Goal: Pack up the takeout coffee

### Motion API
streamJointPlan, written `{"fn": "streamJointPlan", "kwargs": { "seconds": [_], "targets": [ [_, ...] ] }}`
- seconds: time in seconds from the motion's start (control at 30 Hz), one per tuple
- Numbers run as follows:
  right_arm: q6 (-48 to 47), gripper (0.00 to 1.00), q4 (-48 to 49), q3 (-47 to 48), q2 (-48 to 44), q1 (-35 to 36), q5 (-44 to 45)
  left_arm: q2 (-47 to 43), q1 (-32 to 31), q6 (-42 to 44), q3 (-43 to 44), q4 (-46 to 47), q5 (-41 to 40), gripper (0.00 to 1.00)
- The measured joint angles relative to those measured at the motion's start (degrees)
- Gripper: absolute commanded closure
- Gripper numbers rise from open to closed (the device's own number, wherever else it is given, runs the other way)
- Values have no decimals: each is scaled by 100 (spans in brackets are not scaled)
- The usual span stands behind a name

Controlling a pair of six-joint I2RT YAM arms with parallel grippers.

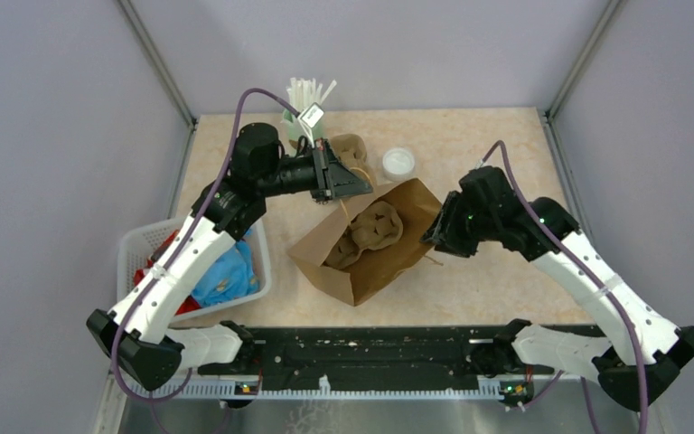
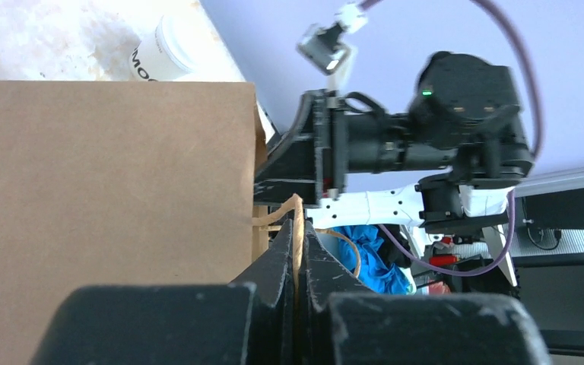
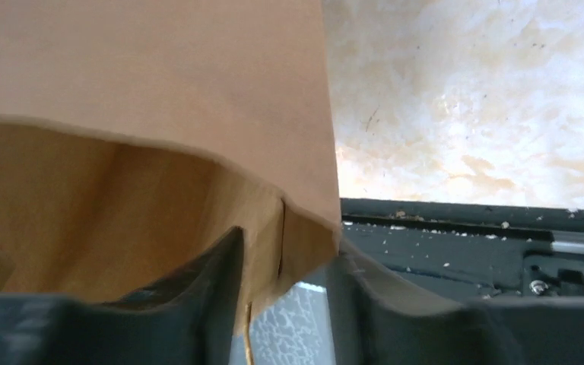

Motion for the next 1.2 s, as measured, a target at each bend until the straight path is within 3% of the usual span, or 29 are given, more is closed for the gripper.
{"fn": "streamJointPlan", "kwargs": {
  "seconds": [0.1,0.2,0.37,0.47,0.53,0.63,0.73,0.87,0.93,1.0,1.2],
  "targets": [
    [382,91,299,-258,221,7,-114,22,0,-4,144,-7,13,100],
    [654,100,321,-107,417,48,-197,116,2,-59,490,-142,-4,100],
    [1270,100,83,885,332,79,-369,341,92,-369,1541,-734,-273,100],
    [1764,100,212,804,-205,79,-448,251,273,-734,1740,-861,-317,100],
    [2015,100,435,332,-638,79,-409,122,420,-911,1519,-839,-382,100],
    [2190,100,671,-610,-1067,42,-249,-92,708,-968,494,-776,-293,100],
    [2192,100,640,-940,-743,-26,-245,245,977,-997,129,-1003,28,100],
    [1676,100,111,693,352,-24,-201,986,1016,-903,1102,-1152,271,100],
    [1379,100,35,1631,686,-26,-129,874,990,-892,1565,-708,380,100],
    [1172,100,212,1982,649,-26,-96,671,986,-868,1582,-509,369,100],
    [1082,100,699,225,-157,-92,-52,20,1054,-769,129,-557,564,100]
  ]
}}
